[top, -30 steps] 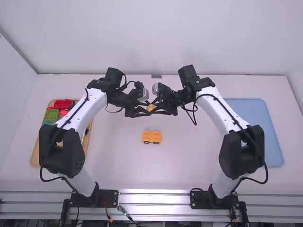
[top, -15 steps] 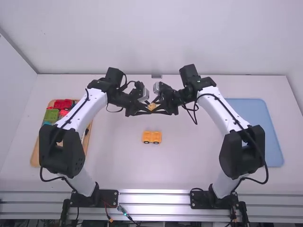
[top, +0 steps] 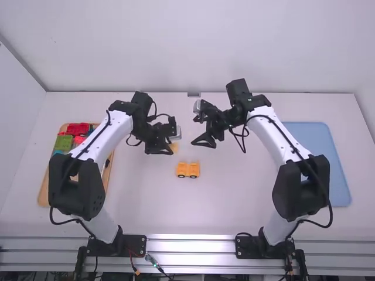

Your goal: Assemble lego blocks to make yellow taxi

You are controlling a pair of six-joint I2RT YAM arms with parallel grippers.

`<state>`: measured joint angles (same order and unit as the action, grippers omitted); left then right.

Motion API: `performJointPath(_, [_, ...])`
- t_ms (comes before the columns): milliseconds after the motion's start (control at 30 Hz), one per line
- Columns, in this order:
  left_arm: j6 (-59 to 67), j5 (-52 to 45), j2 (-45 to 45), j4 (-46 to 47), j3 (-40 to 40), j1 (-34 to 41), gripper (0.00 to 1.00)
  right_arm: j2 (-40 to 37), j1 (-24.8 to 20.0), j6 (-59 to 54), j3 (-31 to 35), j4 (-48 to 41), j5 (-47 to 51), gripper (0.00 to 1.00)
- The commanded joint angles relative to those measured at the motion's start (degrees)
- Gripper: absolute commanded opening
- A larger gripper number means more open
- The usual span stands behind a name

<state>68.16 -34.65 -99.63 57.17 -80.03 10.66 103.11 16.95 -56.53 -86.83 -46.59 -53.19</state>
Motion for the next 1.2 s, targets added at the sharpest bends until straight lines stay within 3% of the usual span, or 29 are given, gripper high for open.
performJointPath(0, [5.33,11.21,0.09,-0.42,3.65,-0.13,0.16,0.17,-1.90,3.80,-1.29,-0.28,0.81,0.99])
performJointPath(133, [4.02,16.24,0.09,-9.81,11.19,-0.13,0.16,0.17,-4.37,6.82,-1.29,-0.37,0.57,0.99])
performJointPath(267, [3.23,19.58,0.09,-18.51,18.78,-0.15,0.29,0.17,-5.68,8.39,-1.29,-0.35,0.57,0.99])
performJointPath(367, [3.28,19.67,0.09,-22.64,22.18,-0.15,0.37,0.17,-5.77,8.35,-1.29,-0.35,0.55,0.99])
performJointPath(667, [3.26,17.66,0.09,-31.19,28.30,0.33,0.43,0.17,-4.44,8.33,-1.29,1.20,0.59,0.99])
performJointPath(700, [3.21,17.79,0.09,-30.91,28.35,0.24,0.66,0.17,-4.07,8.33,-1.29,1.40,0.79,0.99])
performJointPath(800, [3.21,17.75,0.09,-29.92,27.78,0.24,0.82,0.17,-3.34,8.35,-1.29,1.40,1.84,0.99])
performJointPath(833, [3.23,17.73,0.09,-29.62,27.52,0.24,0.99,0.17,-3.10,8.35,-1.29,1.46,2.34,0.99])
performJointPath(1100, [3.82,15.17,0.20,-26.23,21.14,0.13,0.99,0.17,-2.32,8.33,-1.29,2.21,4.24,0.99])
performJointPath(1167, [10.69,10.62,0.44,-21.92,17.88,-1.90,0.99,0.20,-2.58,8.26,-1.27,1.29,5.55,0.99])
